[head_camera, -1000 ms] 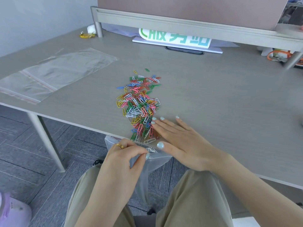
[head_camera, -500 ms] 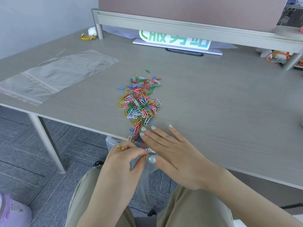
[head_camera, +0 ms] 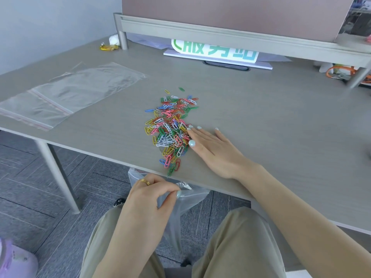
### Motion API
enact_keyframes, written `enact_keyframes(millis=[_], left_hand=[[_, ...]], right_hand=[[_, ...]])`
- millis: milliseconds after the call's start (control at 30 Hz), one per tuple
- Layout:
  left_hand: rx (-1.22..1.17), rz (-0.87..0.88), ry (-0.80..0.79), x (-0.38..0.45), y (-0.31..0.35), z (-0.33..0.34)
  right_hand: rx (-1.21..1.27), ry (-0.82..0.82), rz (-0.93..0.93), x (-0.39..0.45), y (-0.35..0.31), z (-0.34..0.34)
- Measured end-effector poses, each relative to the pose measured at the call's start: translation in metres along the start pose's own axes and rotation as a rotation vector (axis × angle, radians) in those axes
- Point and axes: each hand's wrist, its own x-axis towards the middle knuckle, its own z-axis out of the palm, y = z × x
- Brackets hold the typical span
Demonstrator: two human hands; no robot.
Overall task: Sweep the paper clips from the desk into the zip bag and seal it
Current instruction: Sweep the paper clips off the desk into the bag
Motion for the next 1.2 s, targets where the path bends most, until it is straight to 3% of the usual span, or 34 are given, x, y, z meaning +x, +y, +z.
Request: enact_keyframes(millis=[400,567,833,1200], left_hand=[[0.015,0.015,0.002,0.005,-0.002,-0.005],[0.011,0.01,0.012,0.004,-0.004,-0.009],[0.009,0.007,0.021,0.005,-0.004,-0.012],[0.017,0.002,0.005,0.004,-0.005,-0.012]], right_hand=[[-0.135,-0.078,-0.16,-0.047,-0.029,0.013],[-0.045,-0.008,-0.085,-0.048,-0.025,0.013],[-0.213,-0.091,-0.121,-0.063,-0.039,0.014],[-0.182,-0.007,-0.216,-0.072,-0.05,0.027]])
